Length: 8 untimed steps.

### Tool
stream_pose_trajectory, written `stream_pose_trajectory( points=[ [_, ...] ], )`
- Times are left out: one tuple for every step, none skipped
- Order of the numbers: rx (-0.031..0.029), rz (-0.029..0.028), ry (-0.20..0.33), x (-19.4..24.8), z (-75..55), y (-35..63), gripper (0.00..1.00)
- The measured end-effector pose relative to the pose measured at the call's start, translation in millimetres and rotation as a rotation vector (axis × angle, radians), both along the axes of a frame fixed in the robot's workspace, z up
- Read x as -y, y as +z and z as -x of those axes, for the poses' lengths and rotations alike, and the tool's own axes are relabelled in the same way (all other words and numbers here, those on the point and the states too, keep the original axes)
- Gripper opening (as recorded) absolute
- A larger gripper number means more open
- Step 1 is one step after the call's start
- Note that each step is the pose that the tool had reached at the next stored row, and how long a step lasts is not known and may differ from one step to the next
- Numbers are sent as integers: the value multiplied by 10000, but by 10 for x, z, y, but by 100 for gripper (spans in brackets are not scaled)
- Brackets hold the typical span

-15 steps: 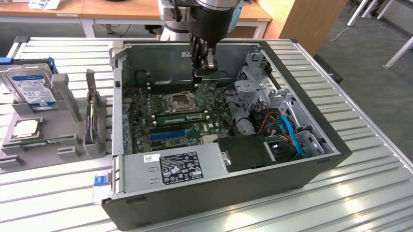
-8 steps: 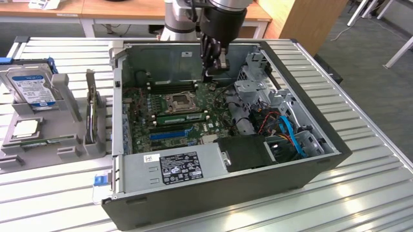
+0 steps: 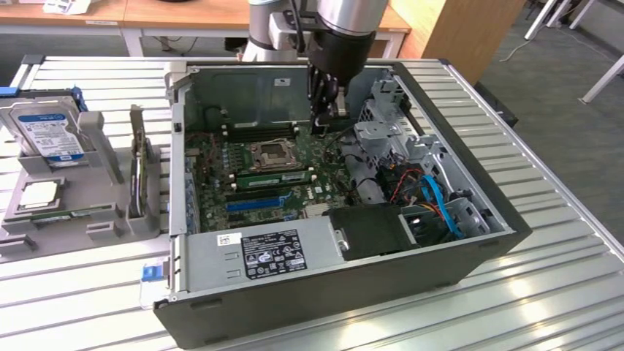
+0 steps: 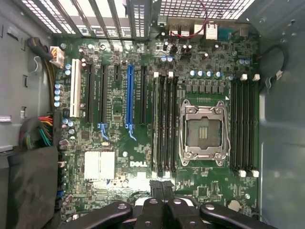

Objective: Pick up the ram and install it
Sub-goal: 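Press down the ram until it locks into place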

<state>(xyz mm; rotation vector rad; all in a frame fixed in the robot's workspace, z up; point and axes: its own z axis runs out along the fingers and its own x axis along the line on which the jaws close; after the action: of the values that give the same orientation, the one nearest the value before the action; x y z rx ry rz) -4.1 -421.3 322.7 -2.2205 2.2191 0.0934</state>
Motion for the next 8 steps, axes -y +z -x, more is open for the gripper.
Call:
stream_pose_trajectory(
  points=[
    [0, -1, 0, 0, 0, -18, 10],
    [0, 0, 0, 0, 0, -36, 10],
    [0, 0, 0, 0, 0, -54, 10],
    [0, -1, 0, 0, 0, -72, 10],
    [0, -1, 0, 0, 0, -91, 10],
    [0, 0, 0, 0, 0, -109, 10],
    [0, 0, 0, 0, 0, -127, 10],
    [0, 0, 0, 0, 0, -145, 10]
  ],
)
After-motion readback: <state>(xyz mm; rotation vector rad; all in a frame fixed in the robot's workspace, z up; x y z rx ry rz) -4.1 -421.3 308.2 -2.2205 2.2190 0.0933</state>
